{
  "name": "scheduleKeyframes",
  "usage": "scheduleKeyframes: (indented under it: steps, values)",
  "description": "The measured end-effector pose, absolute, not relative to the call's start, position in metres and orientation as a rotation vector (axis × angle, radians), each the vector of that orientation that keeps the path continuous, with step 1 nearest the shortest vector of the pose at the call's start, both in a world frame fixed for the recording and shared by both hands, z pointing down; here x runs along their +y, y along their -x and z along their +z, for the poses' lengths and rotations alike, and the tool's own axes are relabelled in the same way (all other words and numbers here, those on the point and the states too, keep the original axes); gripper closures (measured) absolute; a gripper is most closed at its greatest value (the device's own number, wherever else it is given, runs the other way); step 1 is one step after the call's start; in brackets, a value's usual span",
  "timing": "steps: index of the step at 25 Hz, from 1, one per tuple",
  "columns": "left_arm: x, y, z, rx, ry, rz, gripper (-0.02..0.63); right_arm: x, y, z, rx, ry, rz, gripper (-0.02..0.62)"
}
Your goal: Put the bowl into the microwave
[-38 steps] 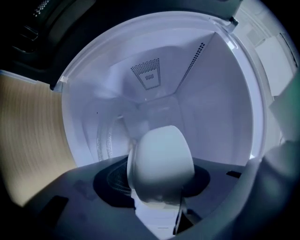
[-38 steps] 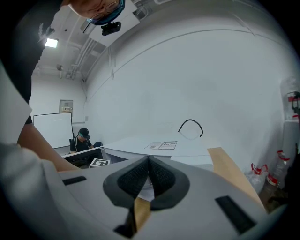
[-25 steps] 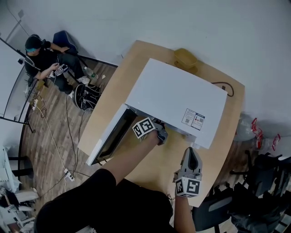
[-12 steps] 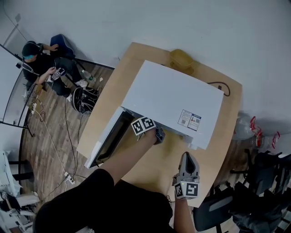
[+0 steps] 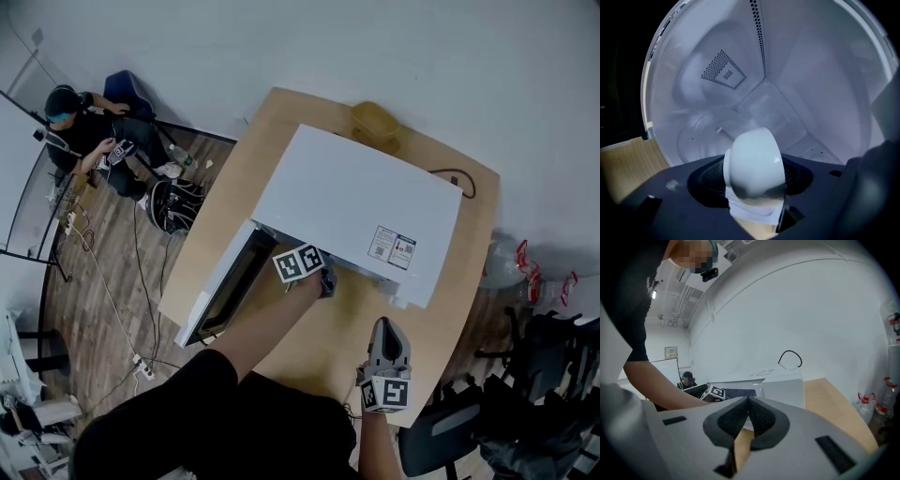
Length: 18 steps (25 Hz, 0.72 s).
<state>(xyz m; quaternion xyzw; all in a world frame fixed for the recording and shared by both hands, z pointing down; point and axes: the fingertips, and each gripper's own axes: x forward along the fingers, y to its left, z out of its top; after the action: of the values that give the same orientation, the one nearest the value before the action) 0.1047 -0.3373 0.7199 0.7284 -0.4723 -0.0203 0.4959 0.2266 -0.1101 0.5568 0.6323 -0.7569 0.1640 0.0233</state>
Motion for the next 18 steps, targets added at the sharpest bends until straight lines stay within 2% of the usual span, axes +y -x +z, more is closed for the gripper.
scheduleKeyframes:
  steps: [6,18]
  values:
    - [-0.3332,-0.1065,0.7136,-1.167,-1.807,-0.029,0.341,-0.1061,-0.2294,0.5542,-2.377,-1.974,0.522,0.535]
    - [-0.3334,-0.0985,0.7149,-1.266,-1.961,0.125,0.287,-0.1015,-0.2267,0.5554,-2.391,-1.935,0.475,0.535]
